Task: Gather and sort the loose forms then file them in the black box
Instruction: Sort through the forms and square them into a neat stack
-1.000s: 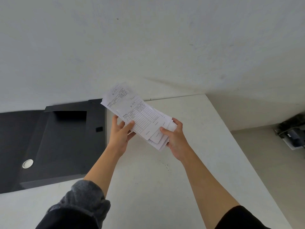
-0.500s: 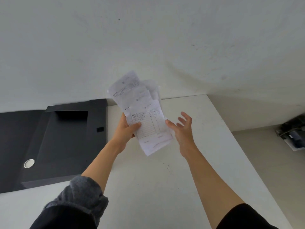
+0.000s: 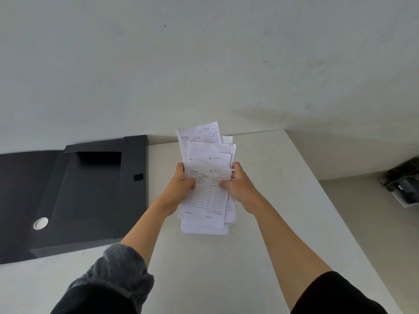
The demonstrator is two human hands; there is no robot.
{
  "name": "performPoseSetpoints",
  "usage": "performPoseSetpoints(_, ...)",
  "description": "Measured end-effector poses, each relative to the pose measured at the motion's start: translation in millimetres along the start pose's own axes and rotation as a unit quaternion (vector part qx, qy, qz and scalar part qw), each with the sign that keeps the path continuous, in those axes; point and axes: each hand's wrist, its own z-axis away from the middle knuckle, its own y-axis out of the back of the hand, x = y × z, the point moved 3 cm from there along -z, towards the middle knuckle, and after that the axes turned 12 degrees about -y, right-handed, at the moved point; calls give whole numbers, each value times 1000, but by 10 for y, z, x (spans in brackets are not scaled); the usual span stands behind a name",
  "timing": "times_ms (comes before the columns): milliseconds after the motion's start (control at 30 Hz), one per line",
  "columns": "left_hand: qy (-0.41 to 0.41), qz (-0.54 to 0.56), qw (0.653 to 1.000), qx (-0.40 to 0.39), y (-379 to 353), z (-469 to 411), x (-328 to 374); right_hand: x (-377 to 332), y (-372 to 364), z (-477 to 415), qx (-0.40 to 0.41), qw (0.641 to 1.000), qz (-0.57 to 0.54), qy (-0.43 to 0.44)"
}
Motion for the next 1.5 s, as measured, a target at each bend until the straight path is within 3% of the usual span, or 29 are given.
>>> performPoseSetpoints(167, 4, 19, 997, 74, 36, -16, -54, -37, 88, 17, 68, 996, -46, 31)
performPoseSetpoints(400, -19, -62, 998, -27, -127, 32, -3, -23, 8, 38, 19, 1000, -7, 22)
performPoseSetpoints(533, 2, -18, 1000, -24, -48, 45, -11, -29, 70, 46, 23, 999, -22, 27)
performPoseSetpoints(667, 13, -67, 997, -37, -30, 33, -22, -17, 61, 31, -3, 1000, -1, 23)
performPoseSetpoints(767, -18, -76, 997, 8, -16, 12, -24, -8, 14, 34, -15, 999, 29, 26)
performPoseSetpoints(900, -91, -81, 989, 83, 15, -15, 66, -98, -3, -3, 67, 992, 71, 78)
performPoseSetpoints(1100, -145, -150, 974, 86, -4, -133, 302, -381, -20, 2, 135, 971, 103, 165)
performPoseSetpoints(1500, -151, -175, 969, 84, -41, -82, 234, -223, -29, -14, 117, 977, 90, 152)
